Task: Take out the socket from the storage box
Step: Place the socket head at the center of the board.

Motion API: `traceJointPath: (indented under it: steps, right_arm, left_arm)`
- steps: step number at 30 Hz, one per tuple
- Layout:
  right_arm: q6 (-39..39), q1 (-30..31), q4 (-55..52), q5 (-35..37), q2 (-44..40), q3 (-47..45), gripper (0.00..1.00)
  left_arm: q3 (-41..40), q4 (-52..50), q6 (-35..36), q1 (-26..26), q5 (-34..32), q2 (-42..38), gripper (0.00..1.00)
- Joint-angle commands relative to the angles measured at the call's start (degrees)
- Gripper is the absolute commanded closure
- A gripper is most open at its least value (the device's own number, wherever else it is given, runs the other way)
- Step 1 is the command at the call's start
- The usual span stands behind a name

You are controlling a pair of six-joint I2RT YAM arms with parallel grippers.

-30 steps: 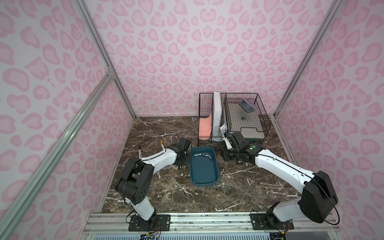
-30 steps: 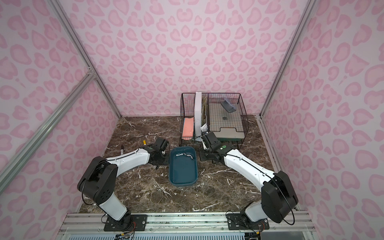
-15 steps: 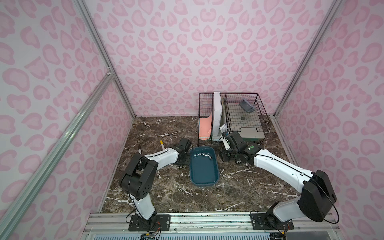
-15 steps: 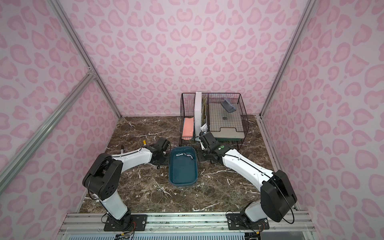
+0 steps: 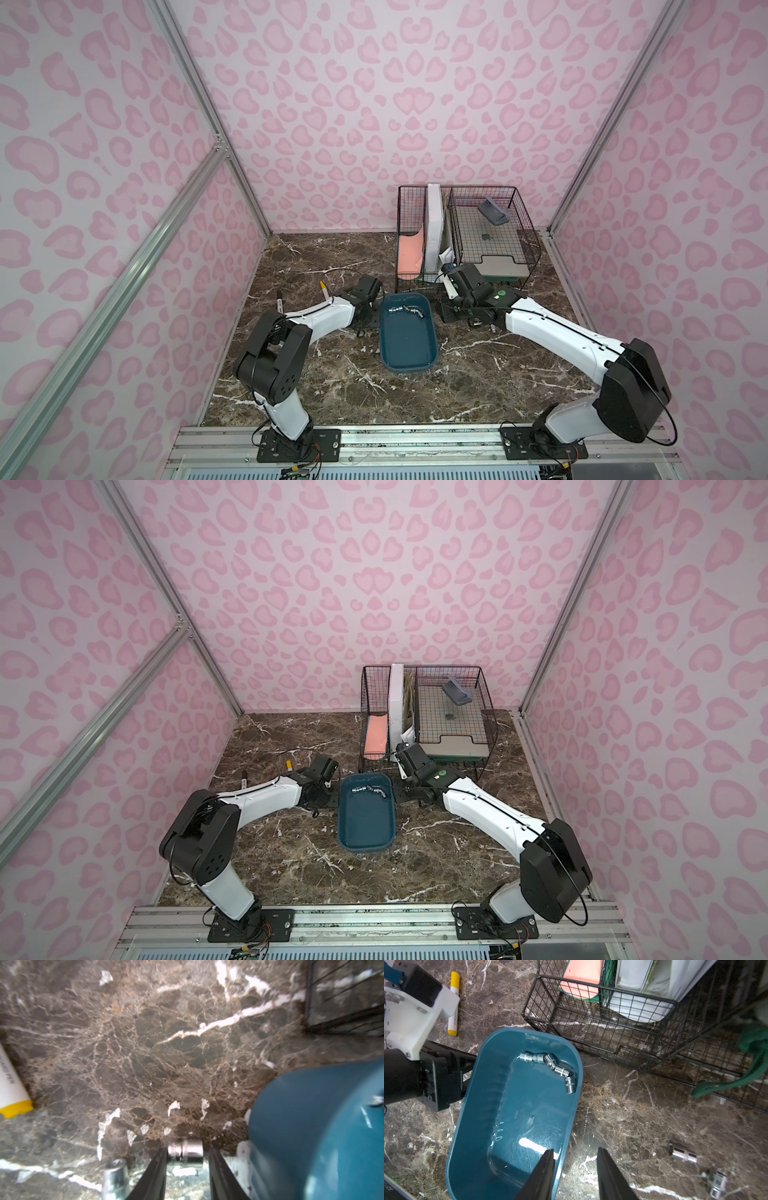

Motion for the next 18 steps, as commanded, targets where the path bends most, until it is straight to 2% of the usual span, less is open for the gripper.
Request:
traceJointPath:
  steps: [1, 7, 18]
  right_arm:
    - [-0.2, 0.3, 0.8, -0.6, 0.4, 1.6, 0.6]
    - [-0.8, 2.4, 0.7, -0.7, 3.2, 5.9, 0.6]
    - [-2.0, 6.5, 0.0, 0.9, 16.3, 15.9, 0.61]
  left_arm:
    - [0.9, -2.7, 0.2, 0.1, -0.1, -2.4, 0.6]
    - [1.3, -6.5, 0.2, 0.5, -0.1, -9.5, 0.59]
    - [-2.7, -11.1, -0.2, 1.0, -1.5, -23.3, 0.56]
